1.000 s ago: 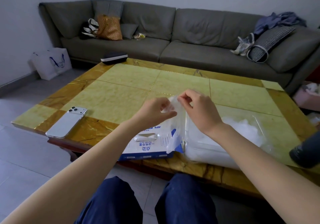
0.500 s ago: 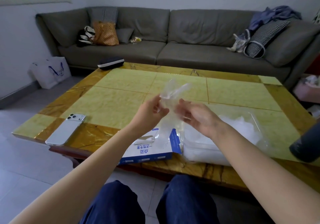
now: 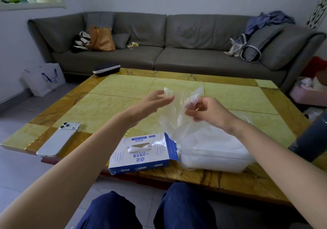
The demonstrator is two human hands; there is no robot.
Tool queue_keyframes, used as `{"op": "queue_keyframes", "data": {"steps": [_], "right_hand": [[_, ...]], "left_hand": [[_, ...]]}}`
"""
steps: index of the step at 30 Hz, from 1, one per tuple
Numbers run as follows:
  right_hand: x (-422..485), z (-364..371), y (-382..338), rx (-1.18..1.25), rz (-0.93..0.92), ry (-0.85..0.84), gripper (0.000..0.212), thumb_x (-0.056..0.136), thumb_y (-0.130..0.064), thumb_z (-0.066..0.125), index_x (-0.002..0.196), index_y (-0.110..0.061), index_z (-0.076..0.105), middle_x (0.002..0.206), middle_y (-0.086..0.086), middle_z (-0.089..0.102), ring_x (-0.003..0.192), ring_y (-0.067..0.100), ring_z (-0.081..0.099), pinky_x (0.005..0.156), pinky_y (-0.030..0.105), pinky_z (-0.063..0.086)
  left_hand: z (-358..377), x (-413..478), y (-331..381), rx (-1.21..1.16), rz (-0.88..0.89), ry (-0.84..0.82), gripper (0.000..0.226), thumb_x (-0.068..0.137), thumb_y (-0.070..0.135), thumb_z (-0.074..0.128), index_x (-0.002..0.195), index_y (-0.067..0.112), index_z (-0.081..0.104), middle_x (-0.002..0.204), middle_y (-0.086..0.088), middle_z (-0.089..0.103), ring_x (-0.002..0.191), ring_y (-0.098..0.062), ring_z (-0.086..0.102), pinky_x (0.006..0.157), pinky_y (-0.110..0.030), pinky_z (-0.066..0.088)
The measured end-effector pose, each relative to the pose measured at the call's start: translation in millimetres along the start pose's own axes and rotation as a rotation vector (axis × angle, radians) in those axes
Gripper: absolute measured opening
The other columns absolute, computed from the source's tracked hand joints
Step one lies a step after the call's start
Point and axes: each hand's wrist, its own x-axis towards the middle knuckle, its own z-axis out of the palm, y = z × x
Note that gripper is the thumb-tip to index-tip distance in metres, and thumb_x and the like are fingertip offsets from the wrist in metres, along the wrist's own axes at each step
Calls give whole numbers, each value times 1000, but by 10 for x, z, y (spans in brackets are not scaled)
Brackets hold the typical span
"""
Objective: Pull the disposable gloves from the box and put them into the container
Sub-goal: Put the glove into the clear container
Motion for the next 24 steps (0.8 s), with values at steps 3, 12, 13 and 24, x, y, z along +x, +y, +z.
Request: {"op": "queue_keyframes", "data": {"steps": [3, 12, 13, 24], "right_hand": [[-37, -147, 9, -48, -2, -64, 13, 85, -8, 67, 95, -16, 66, 91, -2, 67, 80, 6, 63, 63, 13, 50], [-35, -638, 109, -380, -313, 561, 2, 84, -8, 68, 85, -8, 65, 74, -6, 60, 63, 2, 52, 63, 9, 40], [-61, -668, 89, -459, -424, 617, 4, 84, -6, 67, 85, -4, 64, 76, -4, 60, 65, 5, 53, 64, 10, 40], [-389, -686, 756, -764, -248, -11, 24, 88, -2, 58, 90, -25, 64, 87, -29, 48, 91, -4, 45, 80, 13, 40]], "left_hand": [[107, 123, 111, -17, 17, -95, 48, 80, 39, 68, 122, 22, 52, 113, -1, 62, 105, -14, 60, 93, -29, 47], [421, 432, 401, 175, 284, 273, 13, 85, 12, 66, 77, 19, 60, 76, 3, 63, 74, -11, 59, 76, -22, 50], [451, 451, 425, 190, 375, 337, 16, 84, 9, 67, 75, 20, 59, 76, 6, 62, 72, -8, 57, 75, -18, 48], [785, 467, -105, 994, 455, 67, 10, 91, 12, 57, 93, 19, 64, 99, 8, 63, 102, -13, 50, 92, -20, 26]]}}
